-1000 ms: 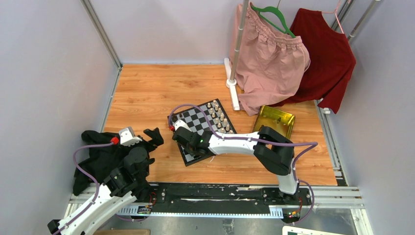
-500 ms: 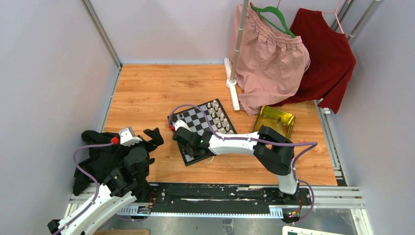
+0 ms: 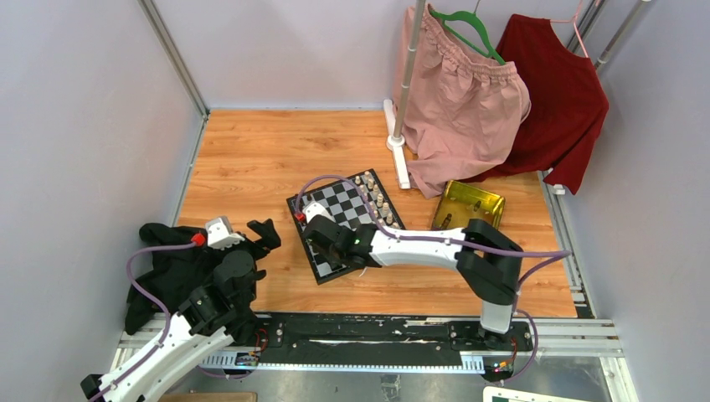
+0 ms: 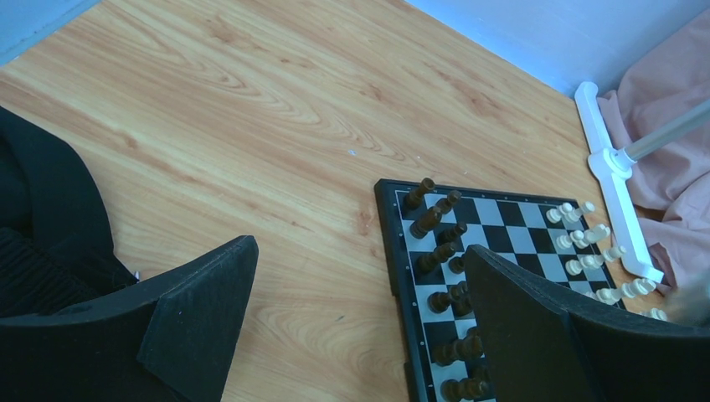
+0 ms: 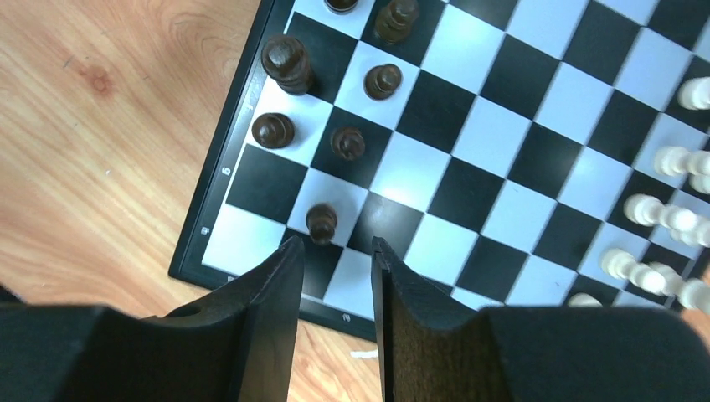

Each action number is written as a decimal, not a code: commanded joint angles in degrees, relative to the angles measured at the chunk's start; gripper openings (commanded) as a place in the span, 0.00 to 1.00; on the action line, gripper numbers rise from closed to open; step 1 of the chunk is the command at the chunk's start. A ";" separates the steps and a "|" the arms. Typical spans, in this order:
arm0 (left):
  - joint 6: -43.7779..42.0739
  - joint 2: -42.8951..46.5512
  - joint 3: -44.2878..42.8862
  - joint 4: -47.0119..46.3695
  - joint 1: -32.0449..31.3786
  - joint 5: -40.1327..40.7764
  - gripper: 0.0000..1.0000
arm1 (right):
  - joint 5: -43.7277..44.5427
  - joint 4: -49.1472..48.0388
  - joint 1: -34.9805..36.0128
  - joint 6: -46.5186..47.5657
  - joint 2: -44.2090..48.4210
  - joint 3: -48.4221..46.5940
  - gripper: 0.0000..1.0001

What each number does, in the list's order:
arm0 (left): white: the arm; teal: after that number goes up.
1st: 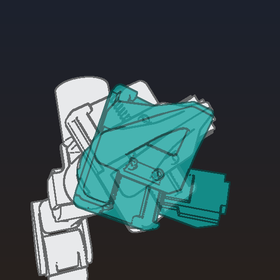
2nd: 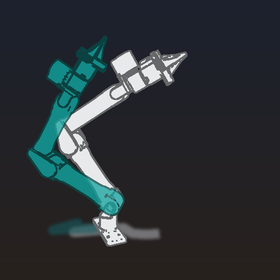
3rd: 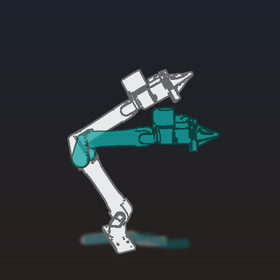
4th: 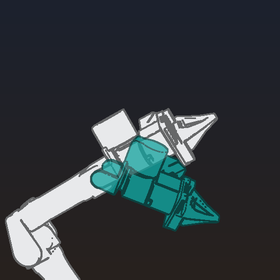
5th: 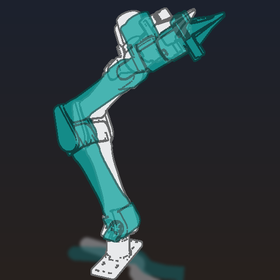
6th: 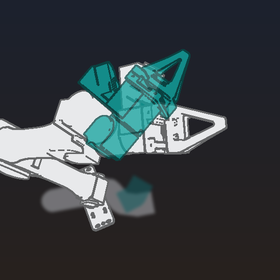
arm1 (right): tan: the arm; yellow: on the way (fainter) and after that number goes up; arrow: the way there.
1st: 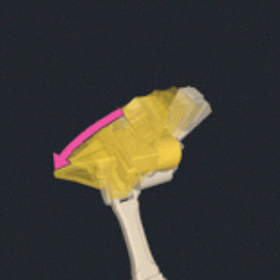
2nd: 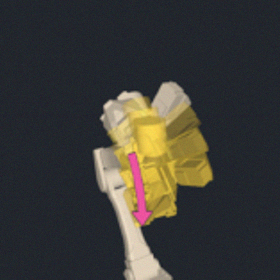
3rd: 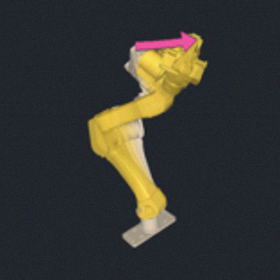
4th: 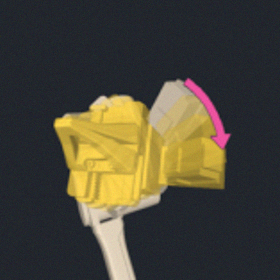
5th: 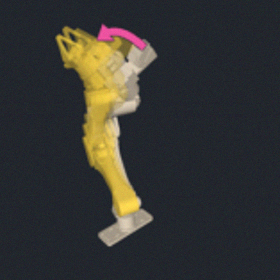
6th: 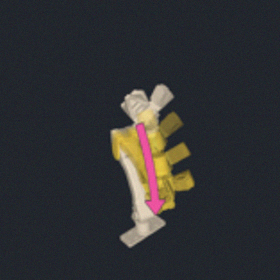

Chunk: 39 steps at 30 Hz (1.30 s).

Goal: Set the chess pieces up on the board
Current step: Place the chess piece on the chessboard, then pick up the chess piece from the storage box.

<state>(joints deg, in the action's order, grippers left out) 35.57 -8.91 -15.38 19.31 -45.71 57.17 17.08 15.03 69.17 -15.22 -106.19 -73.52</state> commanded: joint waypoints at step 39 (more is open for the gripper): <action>0.21 -7.75 1.75 -10.27 -0.08 -1.18 1.00 | 5.08 -3.47 -62.36 -7.81 25.19 25.11 0.64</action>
<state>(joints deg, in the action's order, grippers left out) 35.51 -15.70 -14.28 11.86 -45.71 55.09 25.19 15.11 9.45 -22.59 -78.56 -49.08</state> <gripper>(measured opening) 0.997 0.645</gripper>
